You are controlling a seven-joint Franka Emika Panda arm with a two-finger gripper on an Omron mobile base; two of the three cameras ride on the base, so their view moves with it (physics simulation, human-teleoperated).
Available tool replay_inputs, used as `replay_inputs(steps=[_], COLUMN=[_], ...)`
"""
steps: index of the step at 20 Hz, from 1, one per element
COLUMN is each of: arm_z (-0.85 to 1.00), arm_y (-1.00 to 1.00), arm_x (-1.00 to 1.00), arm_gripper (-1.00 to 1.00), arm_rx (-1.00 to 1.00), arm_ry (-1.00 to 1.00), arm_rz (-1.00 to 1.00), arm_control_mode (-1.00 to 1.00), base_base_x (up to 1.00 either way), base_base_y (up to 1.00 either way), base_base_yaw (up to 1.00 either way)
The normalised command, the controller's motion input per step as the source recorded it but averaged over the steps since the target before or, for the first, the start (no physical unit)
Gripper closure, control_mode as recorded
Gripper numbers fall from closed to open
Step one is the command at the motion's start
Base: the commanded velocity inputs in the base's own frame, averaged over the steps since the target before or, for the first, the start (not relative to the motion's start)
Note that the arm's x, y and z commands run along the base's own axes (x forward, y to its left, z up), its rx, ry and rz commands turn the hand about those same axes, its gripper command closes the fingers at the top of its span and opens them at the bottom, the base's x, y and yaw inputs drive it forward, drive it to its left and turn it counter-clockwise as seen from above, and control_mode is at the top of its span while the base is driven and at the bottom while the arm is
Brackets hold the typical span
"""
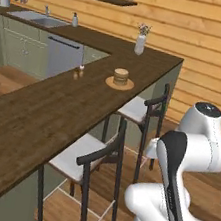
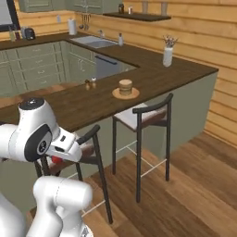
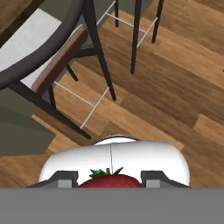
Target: Take the strawberry from the fridge and place it on top of the pancake, located on the dining counter.
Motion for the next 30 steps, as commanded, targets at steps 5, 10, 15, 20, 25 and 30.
replay_inputs(steps=[5,10,15,20,25,30], arm_z=[0.0,0.0,0.0,0.0,0.0,0.0], arm_y=[0.0,0.0,0.0,0.0,0.0,0.0], arm_x=[0.0,0.0,0.0,0.0,0.0,0.0], arm_gripper=[1.0,1.0,1.0,1.0,1.0,1.0], arm_rx=[0.0,0.0,0.0,0.0,0.0,0.0], arm_ry=[0.0,0.0,0.0,0.0,0.0,0.0], arm_rz=[0.0,0.0,0.0,0.0,0.0,0.0], arm_control_mode=[1.0,1.0,1.0,1.0,1.0,1.0], base_base_x=[0.31,0.37,0.53,0.57,0.42,0.4], base_base_y=[-1.0,-1.0,-1.0,-0.91,-0.96,-0.64], base_base_yaw=[0.41,0.26,0.35,0.61,0.62,0.35])
